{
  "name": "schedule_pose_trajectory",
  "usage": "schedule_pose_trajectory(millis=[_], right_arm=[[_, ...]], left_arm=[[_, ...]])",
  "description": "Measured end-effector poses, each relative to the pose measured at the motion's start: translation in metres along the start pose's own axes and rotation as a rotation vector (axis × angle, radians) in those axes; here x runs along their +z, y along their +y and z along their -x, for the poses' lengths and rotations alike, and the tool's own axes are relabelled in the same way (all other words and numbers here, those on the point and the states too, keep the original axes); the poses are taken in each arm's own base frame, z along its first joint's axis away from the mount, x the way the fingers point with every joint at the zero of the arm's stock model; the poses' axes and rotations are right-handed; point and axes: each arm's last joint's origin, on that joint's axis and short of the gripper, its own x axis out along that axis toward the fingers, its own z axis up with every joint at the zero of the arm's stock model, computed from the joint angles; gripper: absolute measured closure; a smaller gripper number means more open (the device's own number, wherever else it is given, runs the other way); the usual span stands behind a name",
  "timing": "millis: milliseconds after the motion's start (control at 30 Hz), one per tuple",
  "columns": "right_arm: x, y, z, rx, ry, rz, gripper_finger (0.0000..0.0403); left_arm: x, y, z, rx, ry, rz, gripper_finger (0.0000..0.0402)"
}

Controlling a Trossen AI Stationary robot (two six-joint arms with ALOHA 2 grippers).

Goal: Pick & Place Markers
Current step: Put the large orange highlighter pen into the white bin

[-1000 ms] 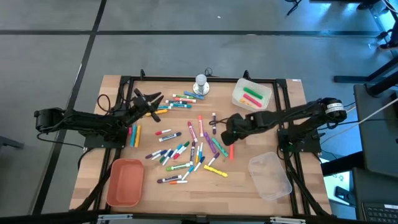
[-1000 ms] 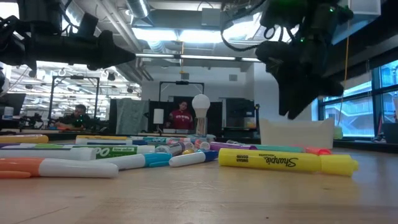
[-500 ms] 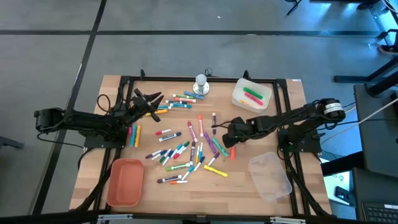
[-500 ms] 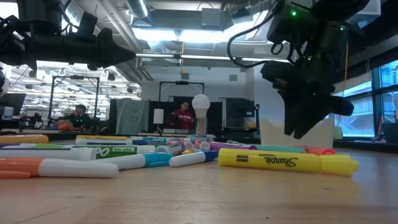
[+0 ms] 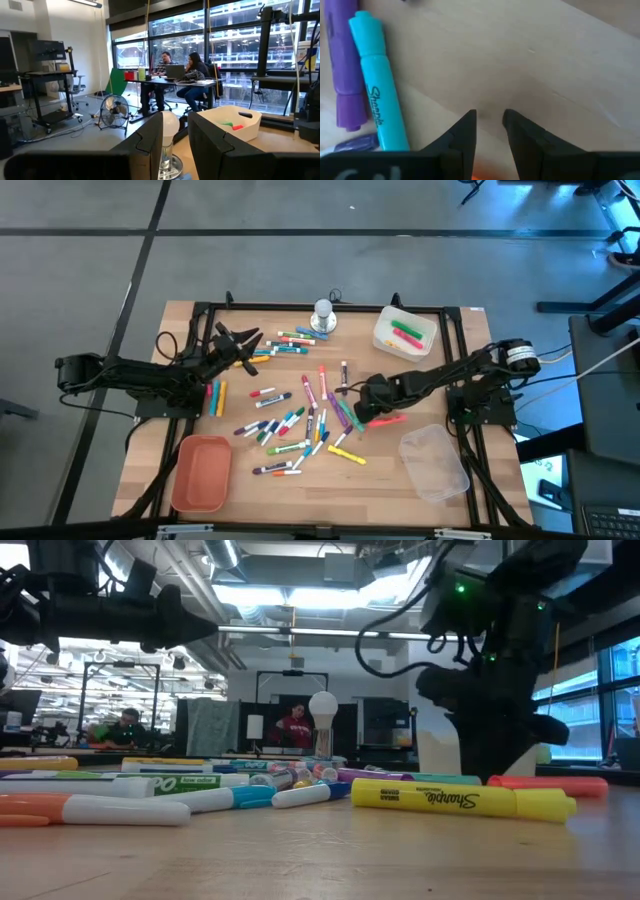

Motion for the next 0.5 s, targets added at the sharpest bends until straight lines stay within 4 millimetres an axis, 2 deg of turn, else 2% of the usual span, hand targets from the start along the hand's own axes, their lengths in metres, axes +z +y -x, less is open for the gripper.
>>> schedule_pose_trajectory(millis=[100,267,400,500], right_arm=[[0.004,0.005,0.009,-0.018,0.001,0.131,0.0292],[0.016,0.022,0.045,-0.098,0.054,0.438,0.0292],[0.011,0.032,0.066,-0.127,0.107,0.686,0.0292],[-0.001,0.036,0.065,-0.104,0.116,0.801,0.0283]], left_arm=[[0.001,0.000,0.000,0.001,-0.011,0.004,0.0316],[0.001,0.000,0.000,0.009,-0.014,-0.002,0.0316],[0.001,0.000,0.000,0.009,-0.013,-0.002,0.0316],[0.001,0.000,0.000,0.009,-0.013,-0.002,0.0316]])
